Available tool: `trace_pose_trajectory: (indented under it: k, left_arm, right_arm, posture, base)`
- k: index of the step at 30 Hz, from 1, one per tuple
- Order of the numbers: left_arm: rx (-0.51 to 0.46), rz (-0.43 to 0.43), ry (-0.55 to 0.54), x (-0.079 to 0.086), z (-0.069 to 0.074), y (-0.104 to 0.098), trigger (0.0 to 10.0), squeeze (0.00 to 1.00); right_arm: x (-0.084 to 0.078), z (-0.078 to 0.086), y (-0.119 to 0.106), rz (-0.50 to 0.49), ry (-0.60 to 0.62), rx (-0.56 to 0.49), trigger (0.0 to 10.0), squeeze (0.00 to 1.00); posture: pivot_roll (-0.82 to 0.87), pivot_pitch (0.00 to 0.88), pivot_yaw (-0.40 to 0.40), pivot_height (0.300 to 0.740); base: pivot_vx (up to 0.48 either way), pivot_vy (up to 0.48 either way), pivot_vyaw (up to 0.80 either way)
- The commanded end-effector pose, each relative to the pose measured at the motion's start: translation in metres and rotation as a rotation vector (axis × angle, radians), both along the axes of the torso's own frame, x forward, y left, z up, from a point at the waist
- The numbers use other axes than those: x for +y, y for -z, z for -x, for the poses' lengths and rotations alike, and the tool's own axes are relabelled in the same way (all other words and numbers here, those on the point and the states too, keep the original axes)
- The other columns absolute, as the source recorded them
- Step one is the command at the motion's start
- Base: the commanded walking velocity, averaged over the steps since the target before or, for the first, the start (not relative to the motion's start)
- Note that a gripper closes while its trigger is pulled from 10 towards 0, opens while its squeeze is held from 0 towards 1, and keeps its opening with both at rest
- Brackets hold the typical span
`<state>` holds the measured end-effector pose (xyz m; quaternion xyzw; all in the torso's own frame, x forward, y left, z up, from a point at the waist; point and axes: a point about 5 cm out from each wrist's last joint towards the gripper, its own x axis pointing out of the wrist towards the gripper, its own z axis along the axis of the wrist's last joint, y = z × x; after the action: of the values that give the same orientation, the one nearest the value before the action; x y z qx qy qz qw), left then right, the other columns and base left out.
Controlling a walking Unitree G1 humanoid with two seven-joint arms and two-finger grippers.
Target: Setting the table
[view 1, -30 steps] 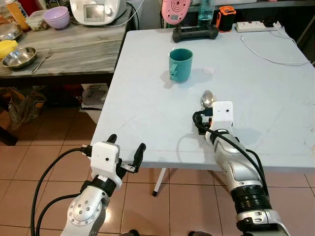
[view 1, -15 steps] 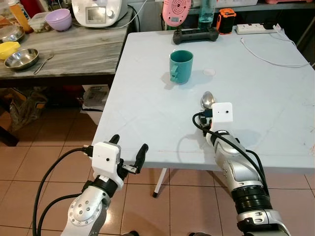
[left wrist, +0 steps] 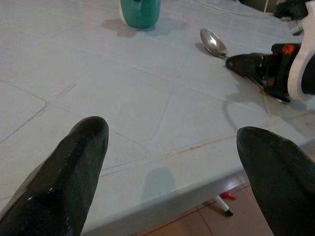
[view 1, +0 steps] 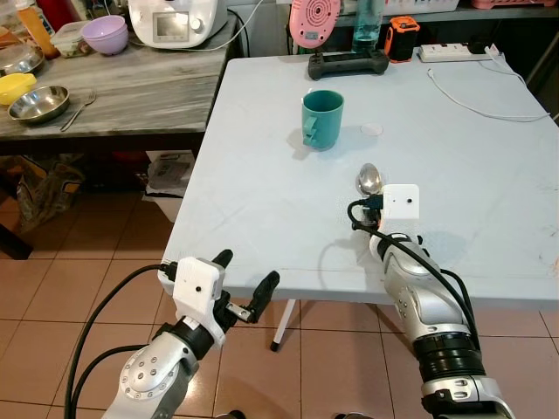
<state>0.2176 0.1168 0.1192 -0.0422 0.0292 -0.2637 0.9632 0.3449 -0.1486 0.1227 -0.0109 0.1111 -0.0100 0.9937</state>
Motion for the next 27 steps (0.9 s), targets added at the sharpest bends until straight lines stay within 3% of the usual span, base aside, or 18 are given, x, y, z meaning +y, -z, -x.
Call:
trace_pose_trajectory:
  k: [1, 17, 22, 27]
  left_arm:
    - [-0.007, -0.032, -0.008, 0.005, -0.001, 0.0, 10.0, 0.0]
    - [-0.053, -0.038, -0.072, 0.019, -0.01, -0.01, 10.0, 0.0]
    - [-0.072, -0.049, -0.131, 0.022, -0.012, -0.01, 10.0, 0.0]
    - [-0.103, -0.079, -0.294, 0.035, -0.018, -0.011, 10.0, 0.0]
  right_arm:
    - [-0.006, 0.015, 0.041, -0.012, 0.031, 0.189, 0.0, 0.0]
    - [-0.001, 0.018, 0.046, -0.014, -0.001, 0.208, 0.0, 0.0]
    - [0.01, 0.015, 0.022, 0.047, -0.085, 0.032, 0.0, 0.0]
    - [0.017, 0.022, -0.002, 0.123, -0.166, -0.15, 0.0, 0.0]
  posture:
    - [-0.05, 0.154, 0.095, 0.74]
    - [-0.04, 0.138, 0.088, 0.74]
    - [-0.04, 0.126, 0.087, 0.74]
    - [-0.04, 0.123, 0.073, 0.74]
  base:
    - [0.0, 0.0, 0.0]
    - [0.0, 0.0, 0.0]
    - [0.0, 0.0, 0.0]
    - [0.0, 0.0, 0.0]
